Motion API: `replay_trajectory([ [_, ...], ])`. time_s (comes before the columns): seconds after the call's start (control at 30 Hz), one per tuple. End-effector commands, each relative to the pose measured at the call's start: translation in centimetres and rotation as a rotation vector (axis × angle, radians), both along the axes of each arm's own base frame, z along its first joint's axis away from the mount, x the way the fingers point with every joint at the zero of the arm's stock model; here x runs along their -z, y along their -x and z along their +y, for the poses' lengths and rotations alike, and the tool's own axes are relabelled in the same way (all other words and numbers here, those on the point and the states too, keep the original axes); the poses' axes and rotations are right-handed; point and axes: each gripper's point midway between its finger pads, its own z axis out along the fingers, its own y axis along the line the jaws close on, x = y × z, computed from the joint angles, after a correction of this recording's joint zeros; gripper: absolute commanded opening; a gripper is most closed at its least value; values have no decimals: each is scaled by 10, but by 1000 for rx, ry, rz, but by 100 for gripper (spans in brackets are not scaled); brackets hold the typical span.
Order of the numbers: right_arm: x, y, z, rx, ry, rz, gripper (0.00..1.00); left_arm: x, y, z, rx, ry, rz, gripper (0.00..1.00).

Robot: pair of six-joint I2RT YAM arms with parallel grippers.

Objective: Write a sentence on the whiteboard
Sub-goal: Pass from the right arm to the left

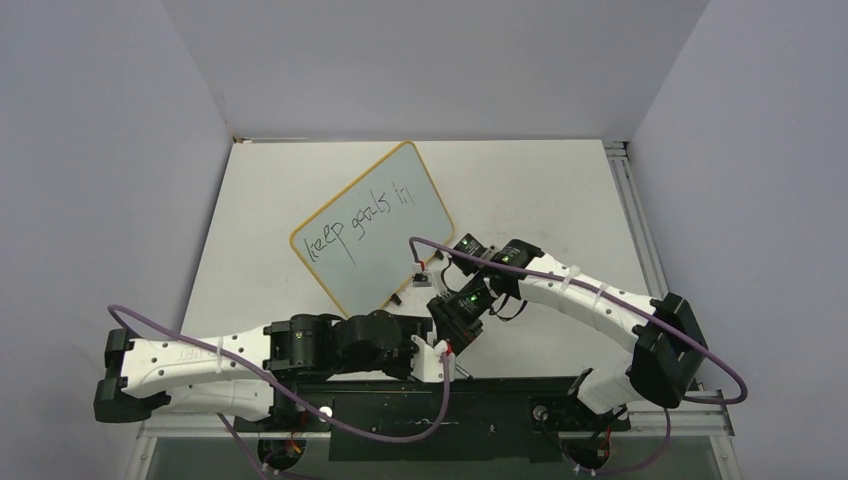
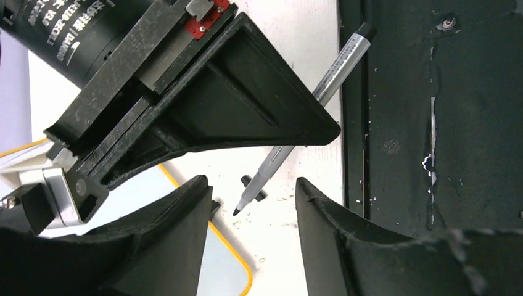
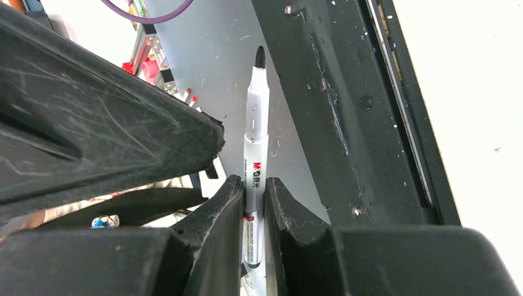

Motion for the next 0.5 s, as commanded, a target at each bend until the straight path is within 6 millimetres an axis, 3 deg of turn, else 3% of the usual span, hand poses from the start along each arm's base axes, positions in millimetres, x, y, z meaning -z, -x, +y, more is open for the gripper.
replay_trajectory([
  [0.0, -17, 0, 9, -23, -60, -7, 5, -1, 9, -12, 39, 31, 14, 48],
  [0.23, -20, 2, 10, -31, -70, -3, 5, 8, 17, -17, 69, -10, 16, 45],
  [0.47, -23, 2, 10, -36, -78, -13, 5, 13, 19, -20, 66, -23, 14, 24],
])
